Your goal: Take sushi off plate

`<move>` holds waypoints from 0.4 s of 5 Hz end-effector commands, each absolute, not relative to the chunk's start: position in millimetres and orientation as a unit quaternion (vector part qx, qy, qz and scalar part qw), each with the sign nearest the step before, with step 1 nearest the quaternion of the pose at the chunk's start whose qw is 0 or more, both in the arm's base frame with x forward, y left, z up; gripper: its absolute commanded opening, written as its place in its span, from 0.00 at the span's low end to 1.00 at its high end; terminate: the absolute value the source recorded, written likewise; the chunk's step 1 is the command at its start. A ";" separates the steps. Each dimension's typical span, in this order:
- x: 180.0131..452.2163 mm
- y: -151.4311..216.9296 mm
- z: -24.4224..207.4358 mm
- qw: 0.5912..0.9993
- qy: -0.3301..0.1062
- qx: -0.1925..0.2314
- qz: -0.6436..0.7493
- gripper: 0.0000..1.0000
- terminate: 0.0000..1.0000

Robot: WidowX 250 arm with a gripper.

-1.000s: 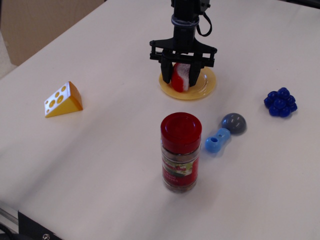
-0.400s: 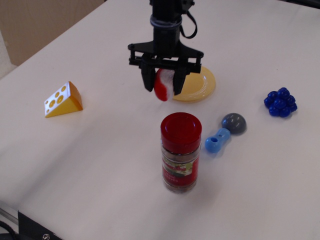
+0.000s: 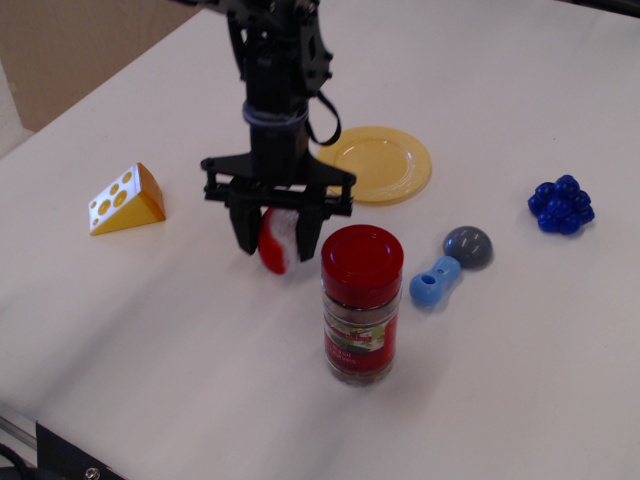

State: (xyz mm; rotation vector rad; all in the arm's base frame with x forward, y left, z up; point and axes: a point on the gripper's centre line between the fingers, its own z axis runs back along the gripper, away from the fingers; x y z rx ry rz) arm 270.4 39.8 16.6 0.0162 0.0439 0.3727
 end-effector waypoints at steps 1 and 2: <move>258.3 52.7 26.5 0.980 -0.004 -0.006 0.197 1.00 0.00; 256.8 53.7 37.5 0.979 -0.019 -0.019 0.203 1.00 0.00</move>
